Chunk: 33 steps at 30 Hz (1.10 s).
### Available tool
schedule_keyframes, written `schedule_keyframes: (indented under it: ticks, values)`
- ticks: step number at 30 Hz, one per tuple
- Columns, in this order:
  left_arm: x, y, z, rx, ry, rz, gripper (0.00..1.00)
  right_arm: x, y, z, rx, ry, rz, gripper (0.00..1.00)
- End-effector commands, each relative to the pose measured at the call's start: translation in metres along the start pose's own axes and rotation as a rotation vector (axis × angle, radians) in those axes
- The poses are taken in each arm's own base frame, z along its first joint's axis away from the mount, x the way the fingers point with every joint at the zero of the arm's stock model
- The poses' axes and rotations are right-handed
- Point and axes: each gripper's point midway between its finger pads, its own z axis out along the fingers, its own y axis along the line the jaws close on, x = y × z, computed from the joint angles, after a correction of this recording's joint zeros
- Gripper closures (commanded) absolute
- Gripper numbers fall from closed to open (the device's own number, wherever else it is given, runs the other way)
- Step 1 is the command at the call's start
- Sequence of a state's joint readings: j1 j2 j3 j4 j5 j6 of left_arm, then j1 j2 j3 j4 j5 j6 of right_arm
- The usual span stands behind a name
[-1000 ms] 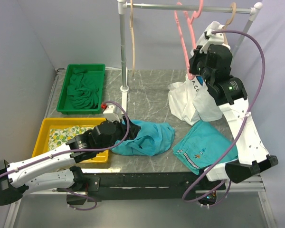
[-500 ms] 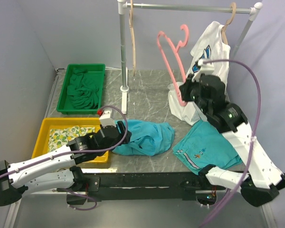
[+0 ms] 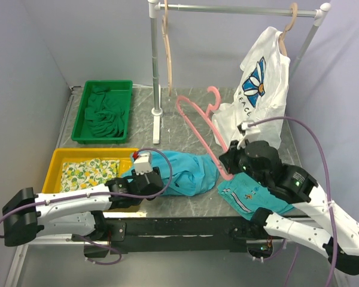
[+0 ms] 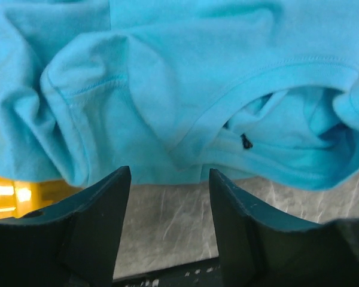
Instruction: Place the t-shirt on the hanger
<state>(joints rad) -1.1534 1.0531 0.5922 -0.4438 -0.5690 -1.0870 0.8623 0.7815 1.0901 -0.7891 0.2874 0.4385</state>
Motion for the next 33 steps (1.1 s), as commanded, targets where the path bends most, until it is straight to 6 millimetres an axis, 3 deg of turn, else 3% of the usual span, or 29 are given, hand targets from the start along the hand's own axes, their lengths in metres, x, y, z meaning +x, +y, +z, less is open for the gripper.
schedule_keyframes:
  ticks: [1, 4, 9, 11, 16, 20, 26, 33]
  values:
    - [-0.026, -0.021, 0.006, 0.039, -0.126, -0.062, 0.41, 0.024, -0.009, -0.011, 0.0, 0.03, 0.046, 1.0]
    - [-0.032, -0.025, 0.011, 0.016, -0.154, -0.051, 0.46, 0.037, -0.019, -0.02, 0.013, 0.058, 0.045, 1.0]
    - [-0.037, -0.027, 0.02, -0.027, -0.182, -0.014, 0.57, 0.038, -0.018, -0.044, -0.043, 0.05, 0.071, 1.0]
    - [-0.038, -0.019, 0.022, -0.079, -0.187, 0.006, 0.64, 0.038, -0.017, -0.055, -0.077, 0.05, 0.084, 1.0]
    - [-0.064, -0.01, 0.016, -0.11, -0.22, -0.022, 0.7, 0.053, -0.007, -0.075, -0.176, 0.112, 0.082, 1.0]
    - [-0.085, -0.001, 0.026, -0.06, -0.2, -0.08, 0.82, 0.069, 0.002, -0.078, -0.249, 0.167, 0.083, 1.0]
    - [-0.094, 0.003, 0.032, -0.002, -0.156, -0.101, 0.94, 0.082, 0.014, -0.084, -0.339, 0.21, 0.08, 1.0]
    - [-0.104, 0.003, 0.033, 0.037, -0.144, -0.107, 0.96, 0.102, 0.017, -0.079, -0.372, 0.284, 0.033, 1.0]
